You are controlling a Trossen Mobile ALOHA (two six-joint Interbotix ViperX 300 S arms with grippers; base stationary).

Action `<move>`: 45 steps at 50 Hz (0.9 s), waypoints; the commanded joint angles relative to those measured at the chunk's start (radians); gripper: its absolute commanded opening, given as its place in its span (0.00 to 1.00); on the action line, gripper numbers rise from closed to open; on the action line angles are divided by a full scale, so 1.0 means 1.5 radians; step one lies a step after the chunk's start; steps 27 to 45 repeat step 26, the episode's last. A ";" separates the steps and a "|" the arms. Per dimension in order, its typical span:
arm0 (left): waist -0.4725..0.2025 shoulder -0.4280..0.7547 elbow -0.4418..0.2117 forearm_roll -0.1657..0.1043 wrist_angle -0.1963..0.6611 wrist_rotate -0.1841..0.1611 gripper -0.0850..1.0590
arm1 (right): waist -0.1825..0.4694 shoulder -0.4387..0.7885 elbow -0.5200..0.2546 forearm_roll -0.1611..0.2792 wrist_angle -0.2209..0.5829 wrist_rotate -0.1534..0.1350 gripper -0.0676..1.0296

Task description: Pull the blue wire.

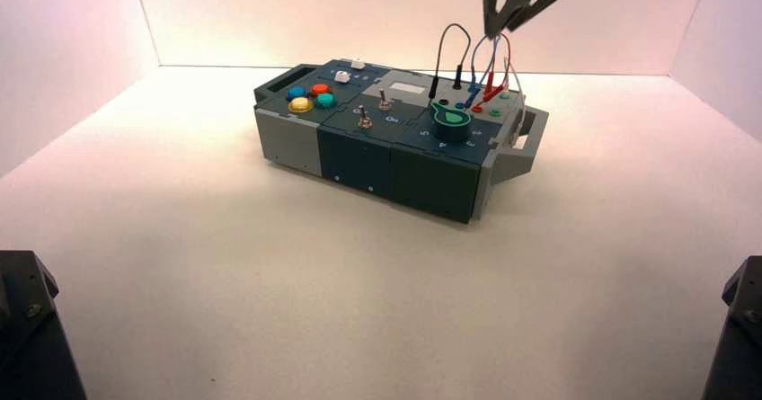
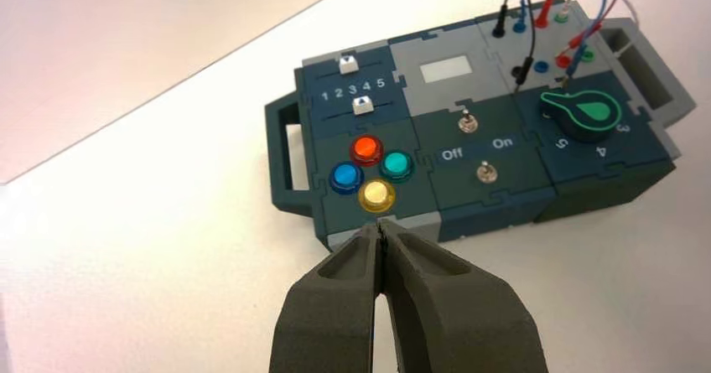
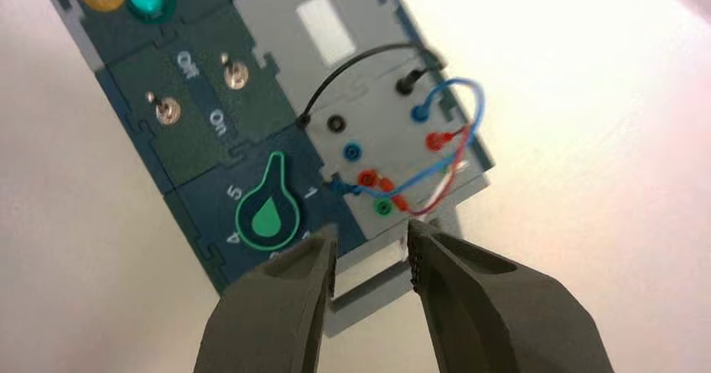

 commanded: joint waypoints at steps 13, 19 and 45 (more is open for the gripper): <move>0.018 0.017 -0.006 0.009 -0.028 0.003 0.05 | -0.008 -0.060 0.052 -0.003 -0.090 0.008 0.48; 0.024 0.017 -0.006 0.008 -0.028 0.003 0.05 | -0.008 -0.071 0.051 -0.003 -0.090 0.008 0.48; 0.024 0.018 -0.006 0.008 -0.028 0.003 0.05 | -0.008 -0.088 0.054 -0.003 -0.094 0.008 0.48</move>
